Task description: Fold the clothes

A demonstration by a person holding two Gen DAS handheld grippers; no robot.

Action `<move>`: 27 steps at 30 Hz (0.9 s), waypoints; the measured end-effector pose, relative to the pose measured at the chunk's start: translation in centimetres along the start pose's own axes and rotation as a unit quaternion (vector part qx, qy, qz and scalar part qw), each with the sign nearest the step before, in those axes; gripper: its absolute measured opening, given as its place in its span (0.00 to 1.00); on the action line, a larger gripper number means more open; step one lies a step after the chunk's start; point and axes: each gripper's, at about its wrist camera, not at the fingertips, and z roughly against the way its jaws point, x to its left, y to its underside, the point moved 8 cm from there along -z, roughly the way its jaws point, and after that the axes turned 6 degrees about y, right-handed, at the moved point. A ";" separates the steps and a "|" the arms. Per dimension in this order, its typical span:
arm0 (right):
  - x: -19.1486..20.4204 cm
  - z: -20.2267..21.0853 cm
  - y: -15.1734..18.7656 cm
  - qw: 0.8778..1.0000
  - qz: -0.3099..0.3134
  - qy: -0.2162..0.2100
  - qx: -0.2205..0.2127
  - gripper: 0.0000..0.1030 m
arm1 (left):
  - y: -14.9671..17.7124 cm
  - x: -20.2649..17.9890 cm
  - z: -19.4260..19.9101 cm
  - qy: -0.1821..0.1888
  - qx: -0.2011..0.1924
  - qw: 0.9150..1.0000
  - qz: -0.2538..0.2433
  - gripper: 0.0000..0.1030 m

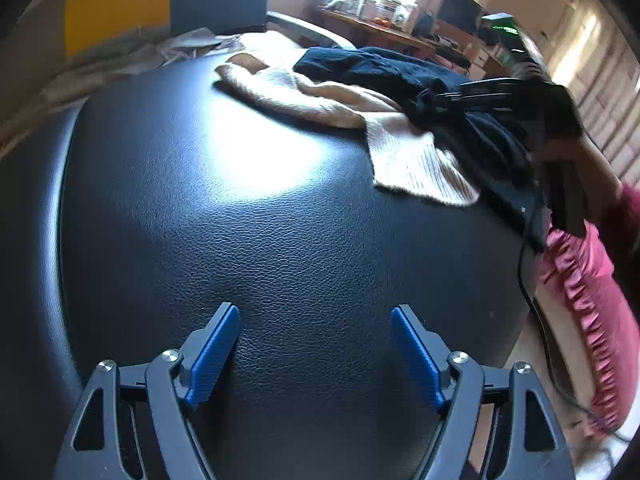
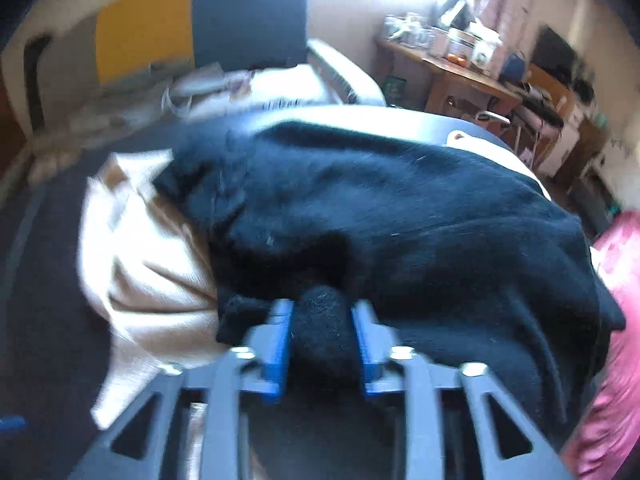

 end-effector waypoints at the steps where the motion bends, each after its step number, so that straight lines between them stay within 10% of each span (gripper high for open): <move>1: 0.3 1.2 0.0 1.000 -0.015 -0.026 -0.006 0.06 | 0.1 0.2 0.3 0.004 0.000 1.000 0.008 0.72; 10: 6.9 11.4 7.5 0.964 -0.077 -0.254 -0.034 0.08 | 1.1 2.9 2.6 0.008 -0.001 0.997 0.074 0.70; 14: 3.0 10.4 13.2 0.962 -0.150 -0.226 -0.020 0.65 | 0.9 2.2 2.7 0.022 0.002 0.997 0.070 0.69; 19: -5.0 9.1 17.8 0.951 -0.260 -0.167 -0.007 0.67 | -3.8 -3.0 1.8 0.082 -0.003 0.996 0.036 0.66; 27: -12.6 8.8 15.4 0.973 -0.220 -0.029 -0.064 0.81 | -16.4 -13.8 -2.2 0.183 -0.006 0.983 0.004 0.66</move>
